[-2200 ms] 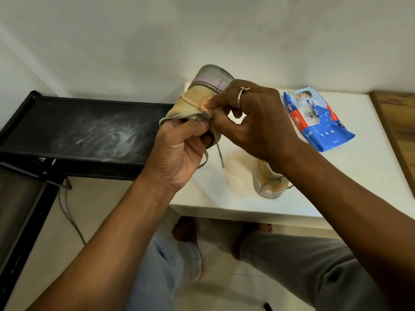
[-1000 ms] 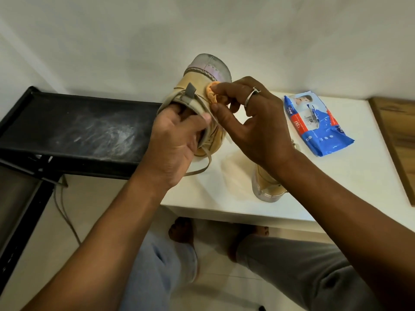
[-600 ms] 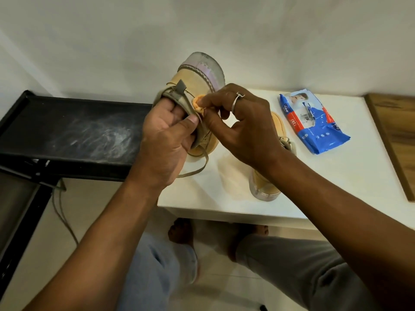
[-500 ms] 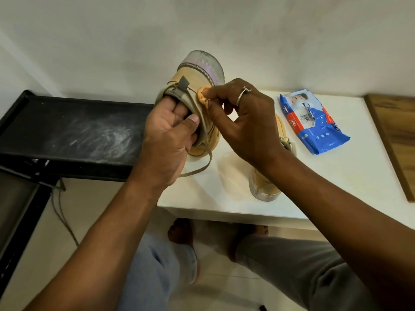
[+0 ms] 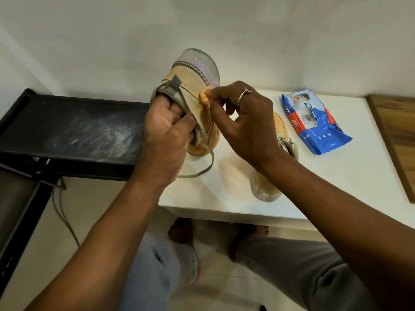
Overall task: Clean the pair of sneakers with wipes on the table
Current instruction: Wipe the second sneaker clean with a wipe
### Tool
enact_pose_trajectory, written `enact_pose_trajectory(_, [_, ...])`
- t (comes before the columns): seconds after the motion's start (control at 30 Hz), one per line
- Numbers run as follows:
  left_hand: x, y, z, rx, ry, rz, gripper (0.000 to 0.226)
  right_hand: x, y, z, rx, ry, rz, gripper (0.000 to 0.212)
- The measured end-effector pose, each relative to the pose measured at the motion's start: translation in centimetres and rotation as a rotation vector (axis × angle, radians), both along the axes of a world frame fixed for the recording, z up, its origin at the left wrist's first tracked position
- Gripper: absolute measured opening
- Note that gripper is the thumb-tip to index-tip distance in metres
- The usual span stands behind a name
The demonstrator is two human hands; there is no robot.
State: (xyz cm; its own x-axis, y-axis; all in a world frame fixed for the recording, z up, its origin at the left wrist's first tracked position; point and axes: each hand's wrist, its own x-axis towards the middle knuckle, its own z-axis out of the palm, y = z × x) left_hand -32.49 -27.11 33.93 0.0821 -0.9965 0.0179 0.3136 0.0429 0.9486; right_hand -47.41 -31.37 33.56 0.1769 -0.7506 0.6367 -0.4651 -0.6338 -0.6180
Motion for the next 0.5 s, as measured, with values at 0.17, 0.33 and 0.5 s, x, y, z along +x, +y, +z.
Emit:
enact_pose_trajectory(0.17, [0.3,0.1,0.0,-0.012,0.037,0.012,0.051,1.0,0.8,-0.7,0.062,-0.005,0.078,0.015])
enact_pose_trajectory(0.33, [0.5,0.0,0.0,-0.005,0.086,0.030,0.050,0.9,0.5,-1.3,0.132,-0.006,0.067,0.010])
enact_pose_trajectory(0.5, [0.5,-0.1,0.1,0.014,0.110,0.049,0.048,1.2,0.5,-1.1,0.159,-0.061,-0.001,0.012])
